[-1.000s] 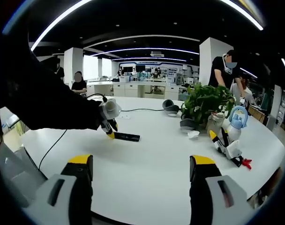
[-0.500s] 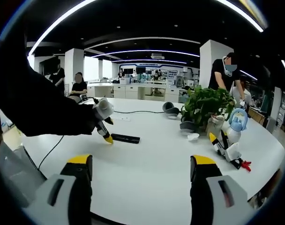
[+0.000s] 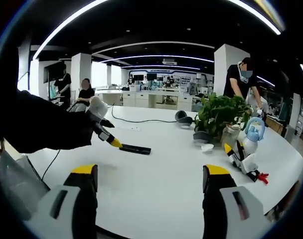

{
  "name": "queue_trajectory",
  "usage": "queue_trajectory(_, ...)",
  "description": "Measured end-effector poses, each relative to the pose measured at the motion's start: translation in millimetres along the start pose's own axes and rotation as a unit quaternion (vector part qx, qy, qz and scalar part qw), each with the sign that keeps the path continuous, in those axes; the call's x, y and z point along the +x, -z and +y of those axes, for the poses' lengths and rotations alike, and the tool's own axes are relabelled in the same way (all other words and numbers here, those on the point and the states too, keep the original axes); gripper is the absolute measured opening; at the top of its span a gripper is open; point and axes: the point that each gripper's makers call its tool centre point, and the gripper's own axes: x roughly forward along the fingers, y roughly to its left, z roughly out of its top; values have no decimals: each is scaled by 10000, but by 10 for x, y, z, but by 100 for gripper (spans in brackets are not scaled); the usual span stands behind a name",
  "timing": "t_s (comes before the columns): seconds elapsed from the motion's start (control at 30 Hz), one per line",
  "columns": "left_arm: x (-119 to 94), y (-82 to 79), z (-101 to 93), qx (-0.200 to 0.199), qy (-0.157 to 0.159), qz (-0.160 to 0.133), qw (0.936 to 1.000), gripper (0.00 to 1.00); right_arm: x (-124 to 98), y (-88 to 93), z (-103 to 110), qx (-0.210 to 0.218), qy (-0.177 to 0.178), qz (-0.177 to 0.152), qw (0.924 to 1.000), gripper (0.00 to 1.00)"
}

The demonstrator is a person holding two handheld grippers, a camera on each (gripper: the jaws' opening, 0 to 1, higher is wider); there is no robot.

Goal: Press the specified remote control buttons in sequence, fully releasing each button before pressing the next.

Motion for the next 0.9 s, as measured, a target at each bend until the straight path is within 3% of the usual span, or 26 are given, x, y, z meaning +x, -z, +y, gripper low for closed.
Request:
queue_trajectory(0.13,-217,-93,-50,-261,-71,-315,9991,100,-6,-19,1,14,-5,-57,10000,91)
queue_trajectory(0.5,-820,-204,-337,-431,-117,-976,9942,100,-21,-56,50,-22,-110,-174,9998,92)
queue_trajectory(0.73,-1195,-266,-490,-971,-212,-1611,9819,100,-21,-65,55,-9,-135,-205,9997,91)
queue_trajectory(0.83,-1331,-286,-510,-970,-265,-1888,9769,100,-22,-65,43,17,-119,-209,9997,91)
queue_trajectory(0.9,-1418,-231,-502,-1112,-322,-1868,9756,100,-22,-68,39,33,-113,-217,9997,91)
